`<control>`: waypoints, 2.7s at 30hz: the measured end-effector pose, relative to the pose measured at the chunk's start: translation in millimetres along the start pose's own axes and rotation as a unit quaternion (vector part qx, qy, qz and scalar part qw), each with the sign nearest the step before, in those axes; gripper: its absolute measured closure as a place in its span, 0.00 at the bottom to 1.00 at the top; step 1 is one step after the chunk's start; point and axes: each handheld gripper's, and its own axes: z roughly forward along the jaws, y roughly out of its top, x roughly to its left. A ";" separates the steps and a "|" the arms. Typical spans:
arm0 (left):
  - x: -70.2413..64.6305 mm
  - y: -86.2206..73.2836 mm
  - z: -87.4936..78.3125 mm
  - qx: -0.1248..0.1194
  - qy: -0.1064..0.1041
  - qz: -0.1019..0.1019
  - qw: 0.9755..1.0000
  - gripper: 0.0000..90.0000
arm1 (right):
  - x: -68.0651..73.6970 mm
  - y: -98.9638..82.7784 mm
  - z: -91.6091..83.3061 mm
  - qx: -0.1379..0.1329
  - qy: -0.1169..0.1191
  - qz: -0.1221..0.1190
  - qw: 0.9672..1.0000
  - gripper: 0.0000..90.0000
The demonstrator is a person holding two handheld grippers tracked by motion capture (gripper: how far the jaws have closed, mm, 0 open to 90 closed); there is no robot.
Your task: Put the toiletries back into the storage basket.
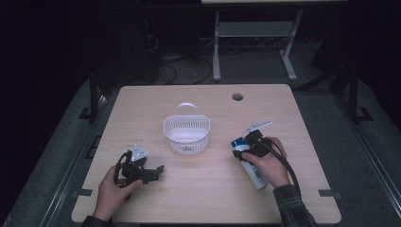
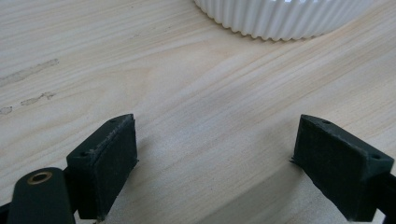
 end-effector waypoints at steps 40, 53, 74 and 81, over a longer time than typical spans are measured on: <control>-0.3 0.0 0.3 -0.002 0.000 -0.003 1.000 0.14 | -17.2 -4.2 -54.8 -0.139 0.035 0.015 0.990 0.40; -0.1 0.1 0.1 -0.001 0.000 -0.002 1.000 0.14 | -17.4 -0.1 -69.4 -0.172 0.040 0.010 0.984 0.40; -0.1 0.3 0.0 0.001 -0.001 -0.002 1.000 0.14 | -11.3 15.4 -78.9 -0.197 0.048 0.000 0.979 0.40; 0.1 0.3 -0.2 0.002 0.000 0.000 1.000 0.14 | -6.6 27.8 -81.5 -0.204 0.050 -0.009 0.978 0.40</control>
